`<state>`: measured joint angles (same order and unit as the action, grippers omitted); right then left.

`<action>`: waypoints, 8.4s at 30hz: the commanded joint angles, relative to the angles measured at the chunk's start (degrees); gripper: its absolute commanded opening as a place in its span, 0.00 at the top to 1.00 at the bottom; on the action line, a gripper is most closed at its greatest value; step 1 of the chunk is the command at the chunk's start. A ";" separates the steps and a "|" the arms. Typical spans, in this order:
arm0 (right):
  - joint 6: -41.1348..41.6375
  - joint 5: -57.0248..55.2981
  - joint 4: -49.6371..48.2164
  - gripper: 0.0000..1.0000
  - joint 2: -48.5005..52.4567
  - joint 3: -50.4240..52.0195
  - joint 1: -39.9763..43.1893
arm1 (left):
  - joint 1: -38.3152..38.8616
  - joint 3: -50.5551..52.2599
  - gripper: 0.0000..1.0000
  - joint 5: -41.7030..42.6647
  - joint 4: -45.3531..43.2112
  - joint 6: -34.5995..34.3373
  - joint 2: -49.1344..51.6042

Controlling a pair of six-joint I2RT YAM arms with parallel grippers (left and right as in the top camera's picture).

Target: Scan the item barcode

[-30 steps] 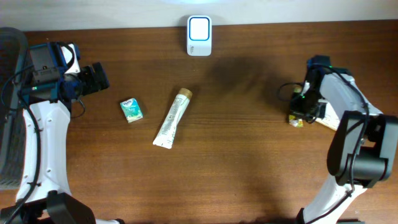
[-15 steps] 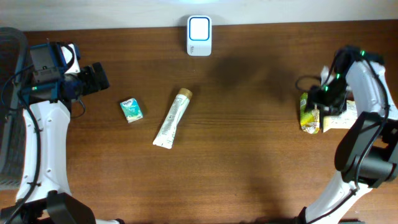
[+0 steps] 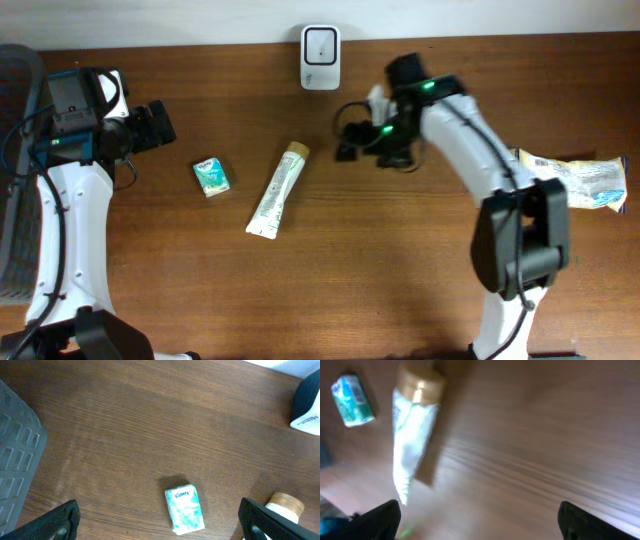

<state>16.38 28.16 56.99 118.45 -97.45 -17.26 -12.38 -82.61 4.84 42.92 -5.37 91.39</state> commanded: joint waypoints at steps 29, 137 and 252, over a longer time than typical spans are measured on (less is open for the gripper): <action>29.14 -12.15 -39.23 0.55 4.83 18.45 -22.95 | -0.04 0.00 0.01 -0.20 -0.15 0.76 -0.11; -13.18 -22.45 -5.51 0.96 -13.38 -21.07 5.07 | -0.04 0.00 0.01 -0.20 -0.15 0.76 -0.11; 0.57 -67.14 7.10 0.96 15.21 -7.65 -25.24 | -0.04 0.00 0.01 -0.20 -0.15 0.76 -0.11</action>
<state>17.12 -43.57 64.27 133.47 -105.51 -42.33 -12.38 -82.61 4.84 42.89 -5.37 91.39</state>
